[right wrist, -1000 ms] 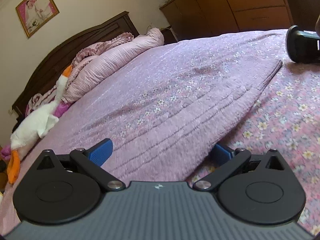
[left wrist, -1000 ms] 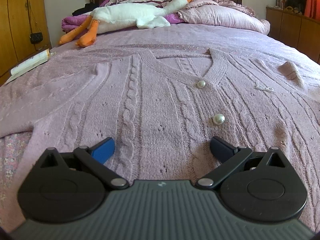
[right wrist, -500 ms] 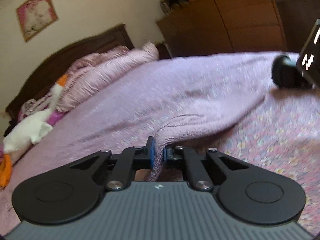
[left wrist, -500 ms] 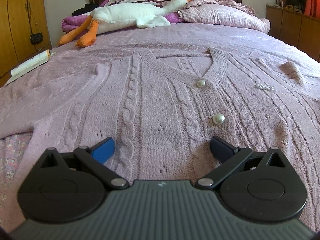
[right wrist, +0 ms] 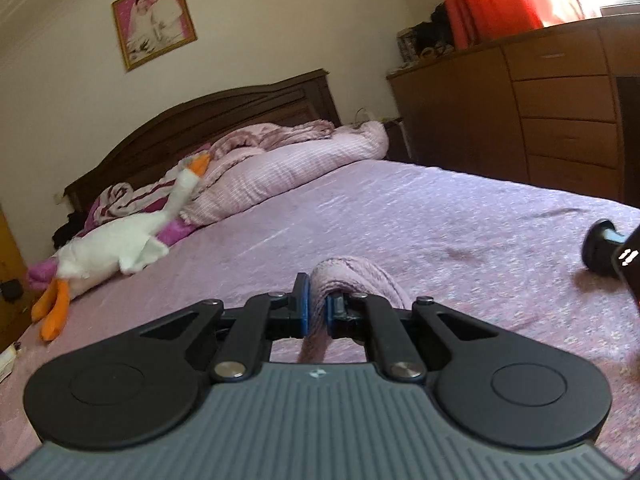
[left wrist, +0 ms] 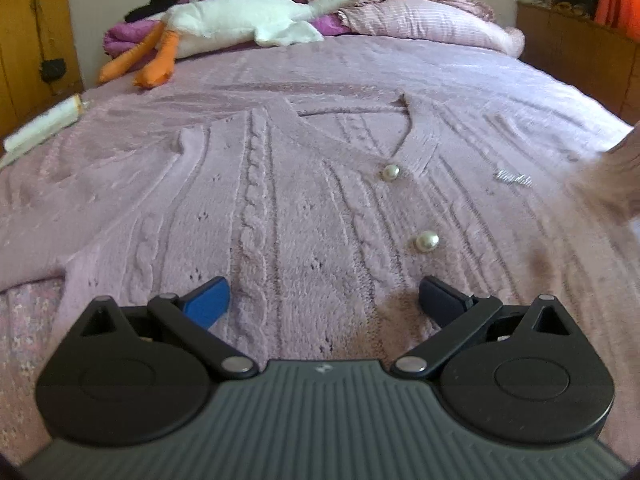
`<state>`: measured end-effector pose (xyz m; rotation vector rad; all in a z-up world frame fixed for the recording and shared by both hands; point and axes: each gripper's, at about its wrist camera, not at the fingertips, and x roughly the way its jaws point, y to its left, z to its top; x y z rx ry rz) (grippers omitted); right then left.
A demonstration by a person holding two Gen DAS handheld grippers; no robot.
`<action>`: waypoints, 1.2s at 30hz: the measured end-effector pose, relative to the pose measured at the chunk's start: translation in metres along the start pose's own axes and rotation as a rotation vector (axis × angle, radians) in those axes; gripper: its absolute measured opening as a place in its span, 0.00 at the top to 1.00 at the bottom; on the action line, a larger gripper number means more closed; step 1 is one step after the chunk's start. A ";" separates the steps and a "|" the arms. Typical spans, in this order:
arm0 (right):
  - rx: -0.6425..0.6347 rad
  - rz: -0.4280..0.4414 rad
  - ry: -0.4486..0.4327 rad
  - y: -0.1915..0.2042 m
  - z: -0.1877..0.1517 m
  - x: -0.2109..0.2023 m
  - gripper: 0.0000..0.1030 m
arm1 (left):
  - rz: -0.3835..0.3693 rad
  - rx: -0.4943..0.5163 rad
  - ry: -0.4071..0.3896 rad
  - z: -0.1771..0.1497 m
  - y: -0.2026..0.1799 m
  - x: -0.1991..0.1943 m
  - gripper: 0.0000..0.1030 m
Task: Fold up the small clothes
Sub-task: 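Lift the sleeve with the right tool and fold it across the cardigan body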
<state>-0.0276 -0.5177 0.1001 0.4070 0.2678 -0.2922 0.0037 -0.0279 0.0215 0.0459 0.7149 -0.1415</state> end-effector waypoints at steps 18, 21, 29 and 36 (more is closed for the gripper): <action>-0.103 0.175 0.025 0.150 -0.021 -0.038 0.92 | 0.079 -0.046 -0.066 0.035 0.051 -0.061 0.00; -0.134 0.209 0.032 0.176 -0.033 -0.039 0.92 | 0.102 -0.046 -0.081 0.036 0.059 -0.071 0.00; -0.150 0.329 0.093 0.226 -0.068 -0.037 0.92 | 0.142 -0.062 -0.133 0.035 0.074 -0.086 0.00; -0.179 0.398 0.209 0.257 -0.113 -0.023 0.92 | 0.120 -0.140 -0.127 0.031 0.088 -0.085 0.00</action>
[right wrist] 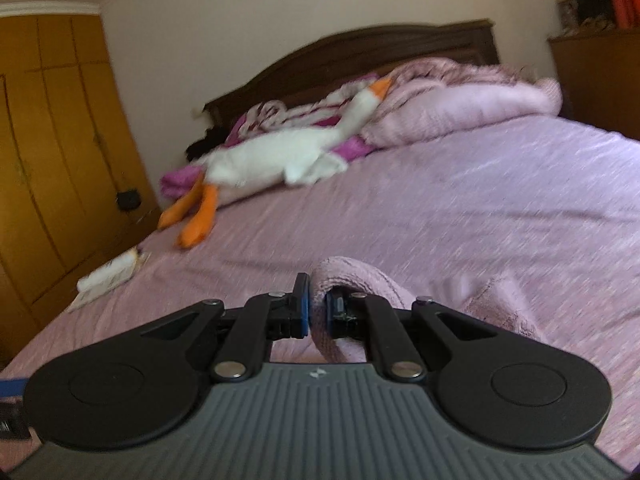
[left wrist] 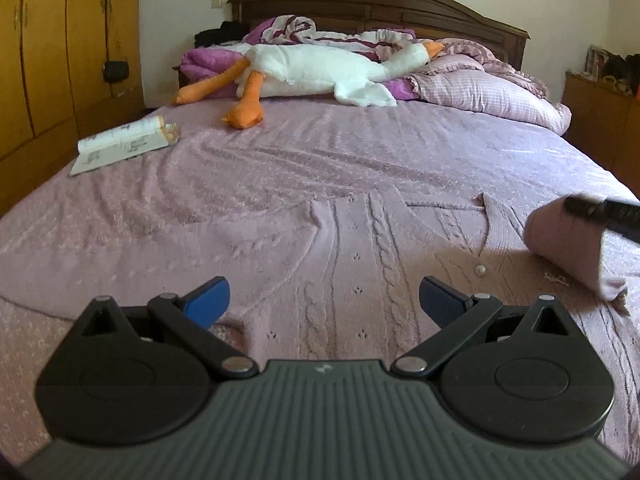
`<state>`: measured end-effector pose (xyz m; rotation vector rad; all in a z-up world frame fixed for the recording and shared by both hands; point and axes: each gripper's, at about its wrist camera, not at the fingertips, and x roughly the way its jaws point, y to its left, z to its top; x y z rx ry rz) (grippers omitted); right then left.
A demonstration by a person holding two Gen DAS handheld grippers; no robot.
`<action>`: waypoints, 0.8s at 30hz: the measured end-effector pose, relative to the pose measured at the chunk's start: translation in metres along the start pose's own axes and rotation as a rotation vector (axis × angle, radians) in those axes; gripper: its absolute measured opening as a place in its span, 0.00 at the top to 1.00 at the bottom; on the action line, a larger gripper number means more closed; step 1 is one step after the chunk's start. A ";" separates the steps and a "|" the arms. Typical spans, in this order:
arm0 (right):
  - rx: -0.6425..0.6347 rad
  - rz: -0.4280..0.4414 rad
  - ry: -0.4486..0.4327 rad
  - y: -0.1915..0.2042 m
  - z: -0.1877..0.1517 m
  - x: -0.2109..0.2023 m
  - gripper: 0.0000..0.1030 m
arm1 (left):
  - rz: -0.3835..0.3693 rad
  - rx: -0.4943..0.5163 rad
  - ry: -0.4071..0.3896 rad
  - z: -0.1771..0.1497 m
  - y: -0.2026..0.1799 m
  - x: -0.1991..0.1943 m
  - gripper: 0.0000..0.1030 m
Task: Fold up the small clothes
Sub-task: 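Lift the sleeve with the right tool and fold it across the cardigan body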
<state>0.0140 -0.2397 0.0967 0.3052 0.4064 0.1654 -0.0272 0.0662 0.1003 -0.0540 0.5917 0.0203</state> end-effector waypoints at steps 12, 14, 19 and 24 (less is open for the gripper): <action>0.003 0.042 0.168 0.014 -0.062 0.048 0.91 | 0.027 0.038 0.024 -0.013 -0.002 0.010 0.00; 0.031 0.043 0.188 0.011 -0.070 0.053 0.91 | 0.027 0.045 0.025 -0.015 -0.002 0.011 0.00; 0.087 0.090 0.198 0.005 -0.079 0.059 0.58 | 0.025 0.048 0.027 -0.015 -0.001 0.013 0.00; 0.073 0.129 0.229 0.013 -0.074 0.045 0.32 | 0.021 0.055 0.032 -0.014 -0.003 0.015 0.00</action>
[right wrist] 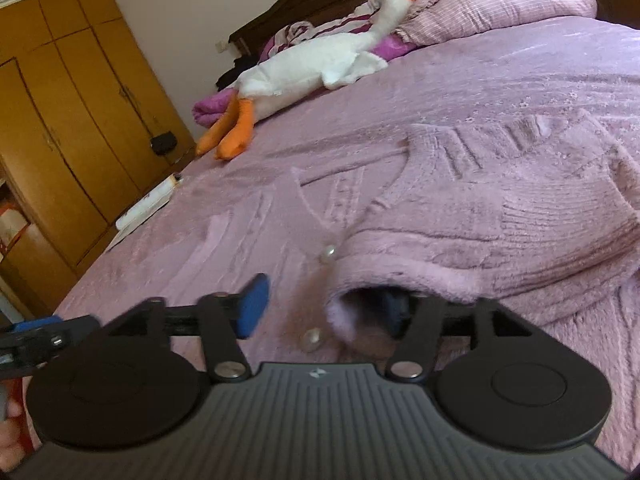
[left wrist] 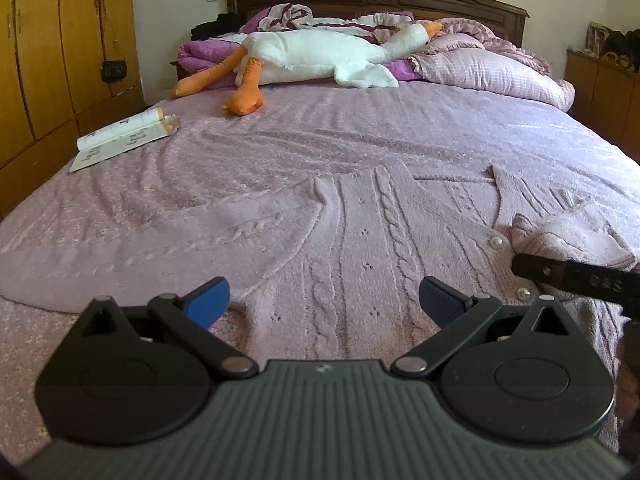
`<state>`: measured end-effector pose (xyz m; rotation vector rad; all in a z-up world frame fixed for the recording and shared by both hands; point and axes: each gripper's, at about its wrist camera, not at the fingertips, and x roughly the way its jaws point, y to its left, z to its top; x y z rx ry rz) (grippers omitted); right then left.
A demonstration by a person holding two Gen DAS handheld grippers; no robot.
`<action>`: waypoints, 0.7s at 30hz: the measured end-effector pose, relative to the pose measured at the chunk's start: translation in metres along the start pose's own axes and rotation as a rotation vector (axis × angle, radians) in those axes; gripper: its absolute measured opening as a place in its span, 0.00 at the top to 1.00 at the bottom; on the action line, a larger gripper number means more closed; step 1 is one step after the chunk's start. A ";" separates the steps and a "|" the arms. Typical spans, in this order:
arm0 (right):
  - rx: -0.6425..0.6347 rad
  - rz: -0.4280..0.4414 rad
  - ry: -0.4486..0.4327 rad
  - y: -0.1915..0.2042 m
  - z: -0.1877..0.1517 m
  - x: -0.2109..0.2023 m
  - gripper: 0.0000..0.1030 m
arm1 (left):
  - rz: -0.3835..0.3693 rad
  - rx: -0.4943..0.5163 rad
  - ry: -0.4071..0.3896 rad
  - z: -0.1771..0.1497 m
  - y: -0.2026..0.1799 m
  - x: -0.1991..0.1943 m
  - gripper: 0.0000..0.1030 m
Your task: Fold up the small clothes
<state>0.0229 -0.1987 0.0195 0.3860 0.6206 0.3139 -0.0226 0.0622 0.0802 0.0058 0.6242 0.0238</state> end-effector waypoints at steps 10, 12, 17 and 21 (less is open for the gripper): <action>-0.072 -0.065 -0.137 -0.015 -0.006 -0.078 0.29 | -0.053 0.063 -0.017 0.004 -0.028 0.002 0.00; -0.074 -0.112 -0.182 -0.024 -0.007 -0.088 0.29 | -0.077 0.098 -0.021 0.005 -0.042 0.002 0.00; -0.064 -0.251 -0.233 -0.050 -0.009 -0.098 0.29 | -0.131 0.220 -0.047 0.004 -0.081 0.005 0.00; 0.033 -0.242 -0.270 -0.075 -0.012 -0.108 0.29 | -0.180 0.296 -0.092 0.003 -0.115 0.006 0.00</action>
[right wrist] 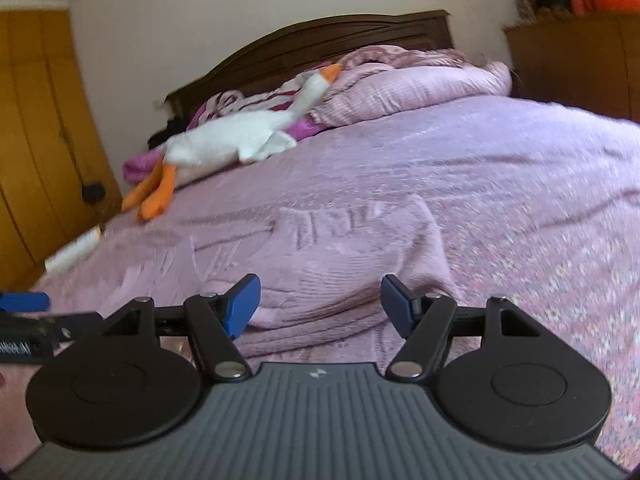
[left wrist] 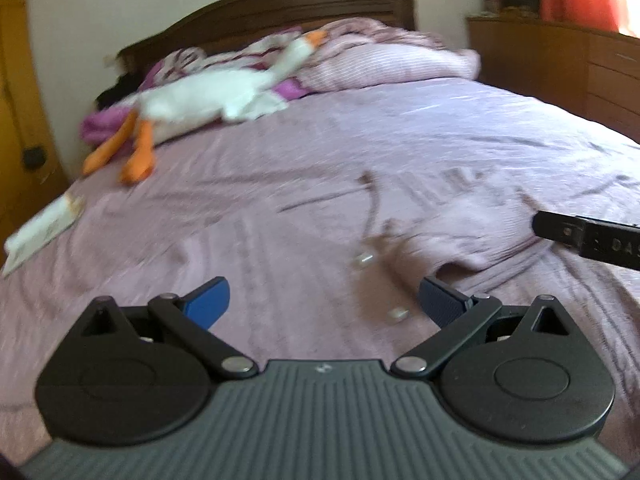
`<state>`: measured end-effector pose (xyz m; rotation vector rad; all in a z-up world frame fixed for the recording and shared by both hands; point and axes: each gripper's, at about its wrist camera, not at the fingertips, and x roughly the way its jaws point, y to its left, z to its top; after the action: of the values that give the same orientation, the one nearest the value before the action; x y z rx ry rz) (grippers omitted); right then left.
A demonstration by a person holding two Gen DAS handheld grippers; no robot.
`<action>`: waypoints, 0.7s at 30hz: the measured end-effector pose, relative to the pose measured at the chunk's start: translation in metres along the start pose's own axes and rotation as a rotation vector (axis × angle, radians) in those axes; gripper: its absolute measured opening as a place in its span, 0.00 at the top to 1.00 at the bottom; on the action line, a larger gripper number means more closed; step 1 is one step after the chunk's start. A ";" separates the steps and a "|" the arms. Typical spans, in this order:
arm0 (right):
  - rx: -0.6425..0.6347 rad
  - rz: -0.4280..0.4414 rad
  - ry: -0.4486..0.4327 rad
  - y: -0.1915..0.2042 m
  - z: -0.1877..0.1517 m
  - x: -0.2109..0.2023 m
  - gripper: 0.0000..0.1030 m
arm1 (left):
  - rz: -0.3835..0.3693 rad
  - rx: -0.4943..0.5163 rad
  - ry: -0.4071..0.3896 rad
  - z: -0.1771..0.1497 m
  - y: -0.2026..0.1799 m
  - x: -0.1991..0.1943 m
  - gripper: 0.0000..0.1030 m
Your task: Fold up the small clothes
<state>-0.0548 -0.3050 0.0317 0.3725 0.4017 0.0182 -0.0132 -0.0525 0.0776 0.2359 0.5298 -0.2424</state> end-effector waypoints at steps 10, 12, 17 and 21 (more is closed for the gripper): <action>0.126 -0.066 -0.068 -0.040 -0.003 -0.010 0.53 | -0.126 0.101 -0.079 0.010 -0.075 0.035 0.21; 0.161 -0.076 -0.064 -0.050 -0.005 -0.008 0.59 | -0.175 0.118 -0.075 0.011 -0.087 0.043 0.28; 0.250 -0.098 -0.051 -0.065 -0.014 0.002 0.63 | -0.240 0.219 -0.080 0.009 -0.116 0.056 0.44; 0.303 -0.103 -0.036 -0.075 -0.020 0.010 0.63 | -0.260 0.266 -0.076 0.009 -0.130 0.065 0.57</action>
<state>-0.0571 -0.3671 -0.0157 0.6497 0.3885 -0.1511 0.0079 -0.1885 0.0309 0.4150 0.4520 -0.5746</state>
